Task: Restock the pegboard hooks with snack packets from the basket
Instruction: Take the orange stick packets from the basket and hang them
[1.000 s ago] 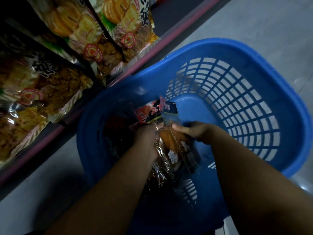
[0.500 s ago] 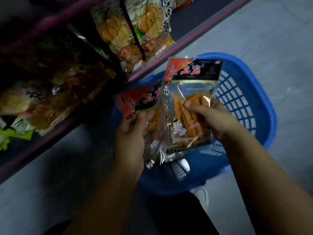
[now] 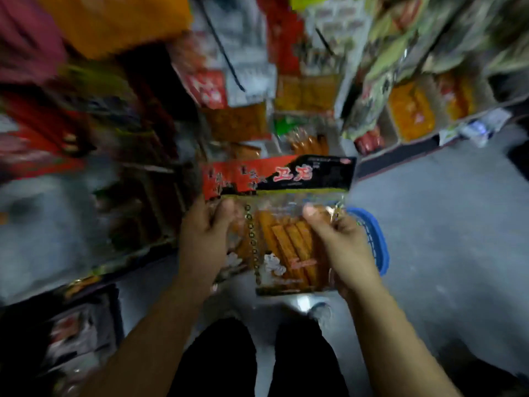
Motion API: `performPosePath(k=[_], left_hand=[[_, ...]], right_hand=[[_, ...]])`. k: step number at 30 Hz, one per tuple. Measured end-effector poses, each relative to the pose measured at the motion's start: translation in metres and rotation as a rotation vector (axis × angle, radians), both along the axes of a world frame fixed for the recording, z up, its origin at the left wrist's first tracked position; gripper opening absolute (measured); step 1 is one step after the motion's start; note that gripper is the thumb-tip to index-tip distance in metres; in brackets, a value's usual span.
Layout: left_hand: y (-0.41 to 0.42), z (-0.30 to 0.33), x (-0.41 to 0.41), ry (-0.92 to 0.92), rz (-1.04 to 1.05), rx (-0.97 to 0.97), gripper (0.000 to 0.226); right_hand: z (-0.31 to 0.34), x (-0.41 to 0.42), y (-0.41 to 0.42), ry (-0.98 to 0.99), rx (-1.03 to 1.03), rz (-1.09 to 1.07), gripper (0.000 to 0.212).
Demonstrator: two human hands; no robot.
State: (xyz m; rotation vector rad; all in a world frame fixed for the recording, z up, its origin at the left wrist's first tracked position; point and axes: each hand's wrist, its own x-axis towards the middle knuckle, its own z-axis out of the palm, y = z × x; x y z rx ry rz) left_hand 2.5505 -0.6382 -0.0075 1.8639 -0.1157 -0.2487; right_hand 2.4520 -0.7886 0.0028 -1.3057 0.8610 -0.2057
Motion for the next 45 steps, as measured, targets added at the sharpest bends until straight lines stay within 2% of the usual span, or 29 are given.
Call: performPosePath(k=[2, 4, 7, 9, 11, 15, 18, 21, 24, 27, 30, 31, 34, 37, 40, 45], left_hand=[[0.026, 0.057, 0.021, -0.107, 0.015, -0.050, 0.025], [0.052, 0.106, 0.041, -0.245, 0.022, -0.129, 0.012], [0.085, 0.170, 0.064, -0.451, 0.032, -0.246, 0.005], [0.099, 0.206, 0.074, -0.531, 0.006, -0.331, 0.011], [0.107, 0.238, 0.086, -0.609, -0.013, -0.383, 0.010], [0.102, 0.293, 0.108, -0.648, -0.029, -0.568, 0.012], [0.089, 0.328, 0.124, -0.635, -0.069, -0.700, 0.013], [0.074, 0.359, 0.138, -0.628, -0.084, -0.758, 0.013], [0.059, 0.384, 0.145, -0.637, -0.100, -0.752, 0.011], [0.053, 0.401, 0.153, -0.665, -0.091, -0.693, 0.005], [0.055, 0.425, 0.162, -0.797, -0.074, -0.631, 0.022], [0.056, 0.433, 0.165, -0.900, -0.038, -0.567, 0.027], [0.054, 0.463, 0.176, -1.199, 0.099, -0.209, 0.034], [0.047, 0.489, 0.193, -1.193, 0.106, -0.009, 0.020], [0.039, 0.510, 0.206, -1.147, 0.060, -0.104, 0.011], [0.029, 0.533, 0.206, -1.281, 0.005, -0.205, 0.016]], right_hand=[[0.054, 0.028, 0.018, -0.128, -0.119, 0.051, 0.023], [0.101, 0.050, 0.034, -0.258, -0.270, 0.081, 0.024], [0.158, 0.071, 0.051, -0.440, -0.424, 0.113, 0.021], [0.188, 0.083, 0.056, -0.527, -0.487, 0.130, 0.009], [0.214, 0.096, 0.058, -0.593, -0.504, 0.104, 0.010], [0.260, 0.125, 0.059, -0.643, -0.627, 0.068, 0.026], [0.294, 0.146, 0.047, -0.727, -0.696, 0.088, 0.025], [0.329, 0.164, 0.034, -0.858, -0.672, 0.224, 0.020], [0.363, 0.182, 0.025, -0.940, -0.776, 0.307, 0.029], [0.384, 0.200, 0.018, -0.996, -0.831, 0.278, 0.040], [0.388, 0.216, 0.011, -1.005, -0.807, 0.243, 0.043], [0.388, 0.220, 0.011, -0.999, -0.806, 0.241, 0.039], [0.388, 0.232, 0.010, -1.001, -0.735, 0.241, 0.028], [0.397, 0.243, 0.006, -1.025, -0.725, 0.214, 0.031], [0.408, 0.249, 0.001, -1.065, -0.768, 0.187, 0.032], [0.421, 0.245, -0.001, -1.124, -0.800, 0.171, 0.021]])
